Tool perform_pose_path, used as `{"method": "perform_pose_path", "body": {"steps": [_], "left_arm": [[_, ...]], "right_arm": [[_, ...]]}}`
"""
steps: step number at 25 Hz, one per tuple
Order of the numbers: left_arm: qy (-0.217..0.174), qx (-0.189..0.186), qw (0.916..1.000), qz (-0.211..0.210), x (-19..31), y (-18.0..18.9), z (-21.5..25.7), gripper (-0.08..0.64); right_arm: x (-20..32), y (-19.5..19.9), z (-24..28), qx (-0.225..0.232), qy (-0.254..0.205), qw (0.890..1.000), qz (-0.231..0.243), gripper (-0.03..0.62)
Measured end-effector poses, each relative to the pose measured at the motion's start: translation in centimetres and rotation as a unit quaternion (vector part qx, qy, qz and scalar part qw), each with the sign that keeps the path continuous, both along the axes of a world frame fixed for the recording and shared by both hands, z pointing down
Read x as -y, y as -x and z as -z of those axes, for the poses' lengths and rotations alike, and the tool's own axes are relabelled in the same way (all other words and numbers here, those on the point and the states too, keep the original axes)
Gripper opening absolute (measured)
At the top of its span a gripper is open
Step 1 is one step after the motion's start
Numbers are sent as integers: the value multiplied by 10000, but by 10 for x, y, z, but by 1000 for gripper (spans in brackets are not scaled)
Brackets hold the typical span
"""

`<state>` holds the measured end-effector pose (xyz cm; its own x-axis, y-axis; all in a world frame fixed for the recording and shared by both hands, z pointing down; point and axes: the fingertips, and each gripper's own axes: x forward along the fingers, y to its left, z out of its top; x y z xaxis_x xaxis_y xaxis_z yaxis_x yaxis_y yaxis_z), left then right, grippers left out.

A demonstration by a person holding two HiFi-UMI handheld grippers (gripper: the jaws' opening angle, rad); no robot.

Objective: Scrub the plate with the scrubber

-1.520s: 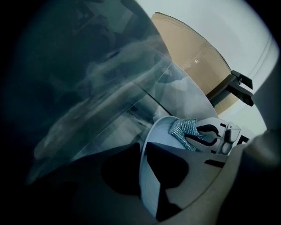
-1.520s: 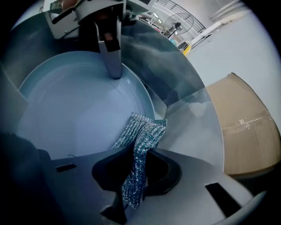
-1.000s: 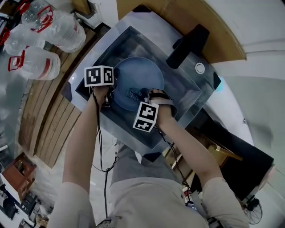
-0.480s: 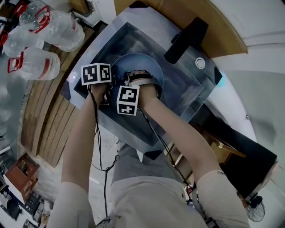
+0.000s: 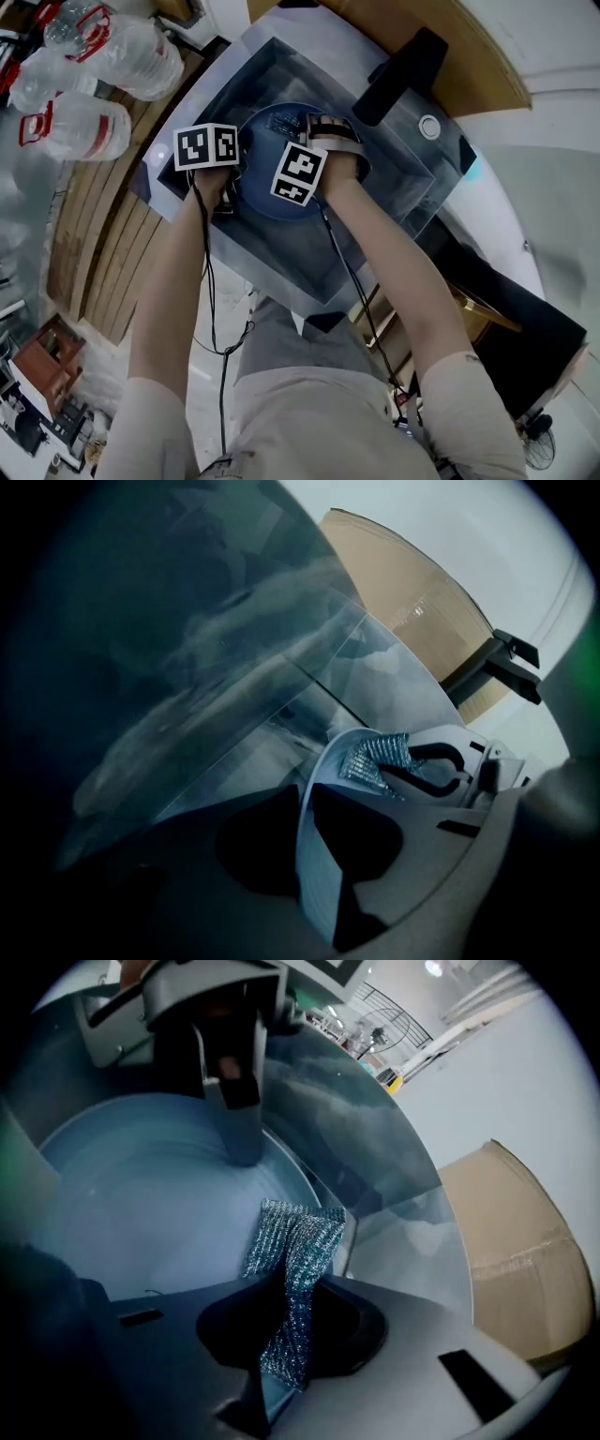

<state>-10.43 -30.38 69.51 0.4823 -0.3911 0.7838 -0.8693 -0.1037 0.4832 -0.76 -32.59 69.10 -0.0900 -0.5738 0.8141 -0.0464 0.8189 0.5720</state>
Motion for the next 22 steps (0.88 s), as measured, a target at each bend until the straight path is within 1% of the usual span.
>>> {"method": "perform_pose_path", "body": {"steps": [2,3,6,9,11,13,15,16,19,21,22], "left_arm": [[-88,204,9997,-137,-1,-1,0,66],[-113,257,9995,-167,-2,-2,0,67],[-110,237,9996,-108,-3,-1,-1,66],[-112,267,9995,-99,-3,0,-1,66],[-113,309,9995,-31,-2,1,0,67],[-90,347,9993,94,-4,-1,0,69],[-78,399,9991,123,-7,-3,0,72],[-77,403,9991,128,-8,-5,0,72],[-72,315,9992,244,-11,-6,2,74],[-201,156,9991,342,-10,-10,11,74],[-312,100,9988,355,-10,-11,18,78]], "right_arm": [[8,-19,0,-294,-169,9994,12,72],[6,-25,0,-376,-150,9992,10,72],[-9,-42,-1,-490,168,9984,-205,72],[-33,-54,-1,-589,707,9946,-472,75],[-57,-56,0,-497,1221,9895,-584,80],[-85,-54,2,-331,1663,9839,-573,81],[-111,-42,4,-199,1890,9809,-419,83],[-122,-33,5,-138,1911,9811,-272,83],[-145,0,6,133,1810,9830,261,85],[-152,19,9,355,1713,9833,499,89],[-153,26,13,474,1625,9841,543,91]]}}
